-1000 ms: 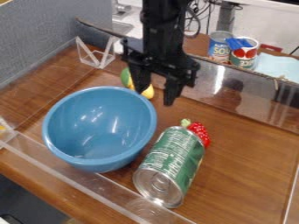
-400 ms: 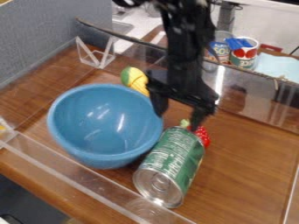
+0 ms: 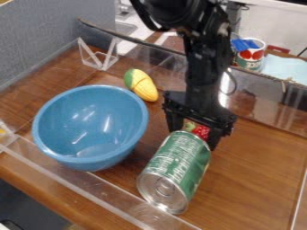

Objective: Put the strawberry into the blue bowl

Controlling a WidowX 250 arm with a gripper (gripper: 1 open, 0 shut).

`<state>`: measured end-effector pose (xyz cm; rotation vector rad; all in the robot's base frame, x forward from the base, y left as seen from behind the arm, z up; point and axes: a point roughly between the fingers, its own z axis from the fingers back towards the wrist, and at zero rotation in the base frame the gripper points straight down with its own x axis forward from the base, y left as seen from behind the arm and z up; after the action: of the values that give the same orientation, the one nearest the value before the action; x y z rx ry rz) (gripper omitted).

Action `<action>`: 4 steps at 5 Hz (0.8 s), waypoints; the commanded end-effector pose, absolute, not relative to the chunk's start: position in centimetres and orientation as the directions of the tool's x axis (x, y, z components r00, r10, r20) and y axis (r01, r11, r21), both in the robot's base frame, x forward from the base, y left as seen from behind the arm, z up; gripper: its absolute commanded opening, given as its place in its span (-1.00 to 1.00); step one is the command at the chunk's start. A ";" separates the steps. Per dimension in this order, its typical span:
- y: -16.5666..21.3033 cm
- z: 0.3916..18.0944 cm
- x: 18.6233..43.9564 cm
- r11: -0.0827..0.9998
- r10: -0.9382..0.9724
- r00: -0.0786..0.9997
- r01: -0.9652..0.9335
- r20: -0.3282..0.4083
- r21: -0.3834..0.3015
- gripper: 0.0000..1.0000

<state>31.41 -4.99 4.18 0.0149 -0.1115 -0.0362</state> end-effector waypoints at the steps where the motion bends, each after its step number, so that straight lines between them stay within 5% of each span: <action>1: -5.1 5.2 33.3 0.999 -0.034 0.984 0.032 0.175 0.014 1.00; 2: -5.1 4.6 33.8 0.999 -0.030 0.984 0.028 0.175 0.017 1.00; 3: -5.1 4.1 34.2 0.999 -0.029 0.984 0.027 0.175 0.018 -1.00; 4: -5.0 4.9 34.2 1.000 -0.029 0.982 0.028 0.189 0.007 -1.00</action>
<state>32.99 -5.19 2.38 0.0174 -0.1071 -0.0424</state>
